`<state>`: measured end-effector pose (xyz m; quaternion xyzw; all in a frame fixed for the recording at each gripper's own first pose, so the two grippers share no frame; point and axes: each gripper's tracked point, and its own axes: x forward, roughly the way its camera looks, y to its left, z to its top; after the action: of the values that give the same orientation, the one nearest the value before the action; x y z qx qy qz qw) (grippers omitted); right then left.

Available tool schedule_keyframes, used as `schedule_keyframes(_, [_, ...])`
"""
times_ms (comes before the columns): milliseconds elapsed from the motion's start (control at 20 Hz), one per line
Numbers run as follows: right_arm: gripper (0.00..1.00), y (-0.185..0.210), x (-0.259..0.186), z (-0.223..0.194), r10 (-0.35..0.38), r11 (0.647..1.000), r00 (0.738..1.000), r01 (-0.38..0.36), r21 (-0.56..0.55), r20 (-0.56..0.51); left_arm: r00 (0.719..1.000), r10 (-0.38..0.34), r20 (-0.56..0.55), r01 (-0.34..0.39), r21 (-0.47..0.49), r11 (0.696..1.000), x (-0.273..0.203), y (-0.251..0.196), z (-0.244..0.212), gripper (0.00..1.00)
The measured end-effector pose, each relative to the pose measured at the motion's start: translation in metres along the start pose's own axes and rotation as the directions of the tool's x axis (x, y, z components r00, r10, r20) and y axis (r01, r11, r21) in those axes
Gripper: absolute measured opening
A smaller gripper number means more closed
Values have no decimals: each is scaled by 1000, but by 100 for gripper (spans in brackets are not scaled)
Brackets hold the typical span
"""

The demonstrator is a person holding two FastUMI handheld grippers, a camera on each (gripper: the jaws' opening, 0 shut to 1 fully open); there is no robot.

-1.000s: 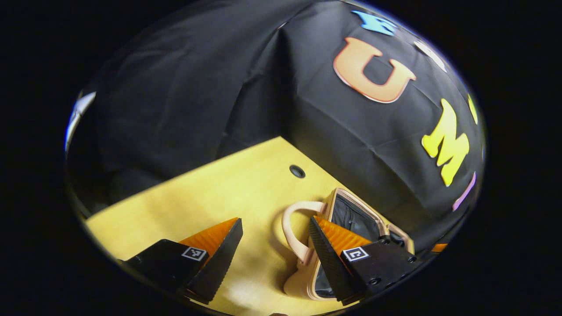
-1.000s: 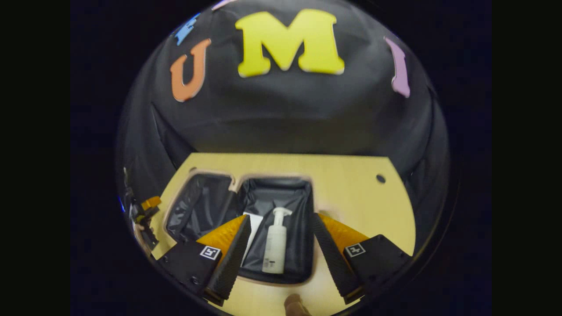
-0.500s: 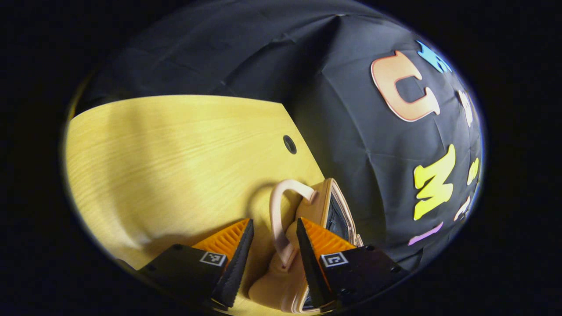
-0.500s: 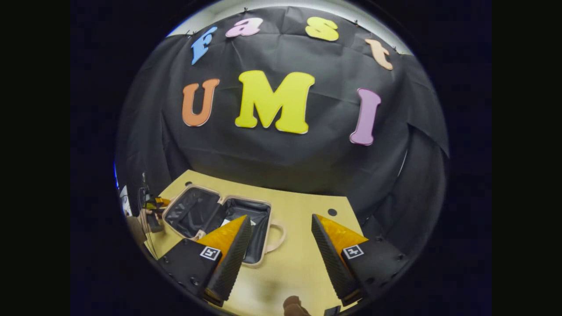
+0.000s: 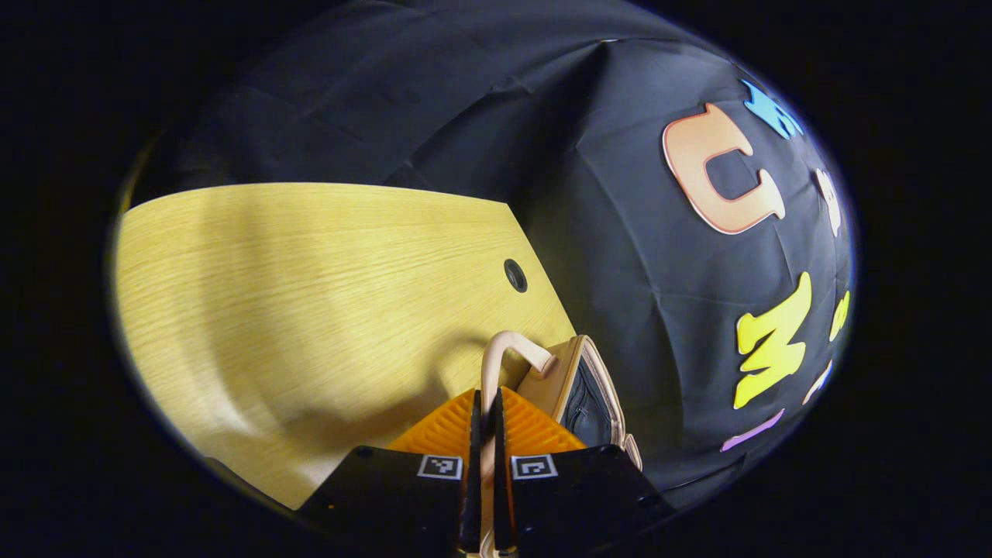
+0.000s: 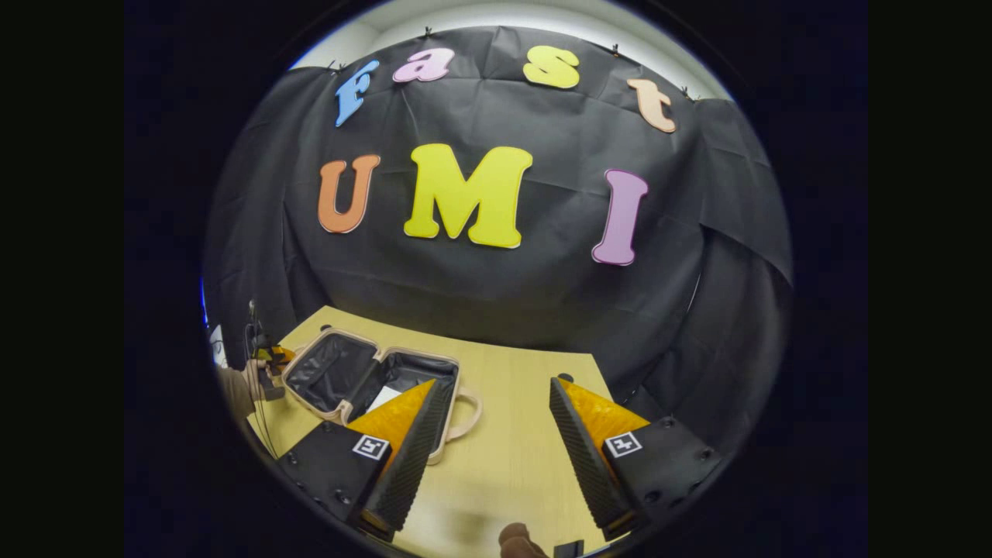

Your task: First open the suitcase, pack the skin care products into it, and then close the suitcase.

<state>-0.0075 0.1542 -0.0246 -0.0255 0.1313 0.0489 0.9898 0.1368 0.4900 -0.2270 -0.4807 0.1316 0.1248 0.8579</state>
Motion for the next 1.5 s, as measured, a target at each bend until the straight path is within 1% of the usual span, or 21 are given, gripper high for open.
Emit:
schedule_keyframes(100, [82,-4,-3,2,9,1000,1000,-9,3,11,999,-13,40,13,15,1000,-9,-14,11,8])
schedule_keyframes(200, [82,-7,-7,9,23,1000,999,-23,2,32,996,-45,82,43,22,999,-27,-35,20,7])
schedule_keyframes(350, [82,-6,-12,17,60,998,996,-58,-31,62,988,-92,122,81,90,993,-51,-71,24,7])
schedule_keyframes(450, [82,-6,-17,22,85,996,993,-83,-34,81,982,-121,144,105,116,988,-69,-99,26,7])
schedule_keyframes(600, [82,-6,-22,26,123,992,987,-122,-20,103,971,-169,168,149,126,981,-87,-146,26,7])
schedule_keyframes(700, [82,-11,-25,29,135,991,985,-134,-23,111,965,-198,174,167,178,970,-96,-179,19,7])
schedule_keyframes(850, [82,-22,-32,37,147,989,979,-145,-26,138,958,-226,175,170,285,943,-108,-223,2,7])
schedule_keyframes(950, [82,-33,-34,42,150,989,976,-147,-27,160,953,-249,171,184,325,928,-115,-250,-12,7])
schedule_keyframes(1050, [82,-40,-36,45,154,988,973,-154,-18,174,951,-259,171,182,369,911,-120,-271,-28,7])
schedule_keyframes(1150, [82,-47,-43,44,165,986,970,-164,-16,179,947,-281,155,193,425,884,-125,-296,-51,7])
schedule_keyframes(1350, [82,-60,-48,42,178,984,966,-178,-20,187,941,-326,95,244,478,844,-133,-338,-101,7])
schedule_keyframes(1500, [82,-71,-50,41,188,982,963,-191,-6,193,940,-338,48,269,502,822,-130,-359,-144,7])
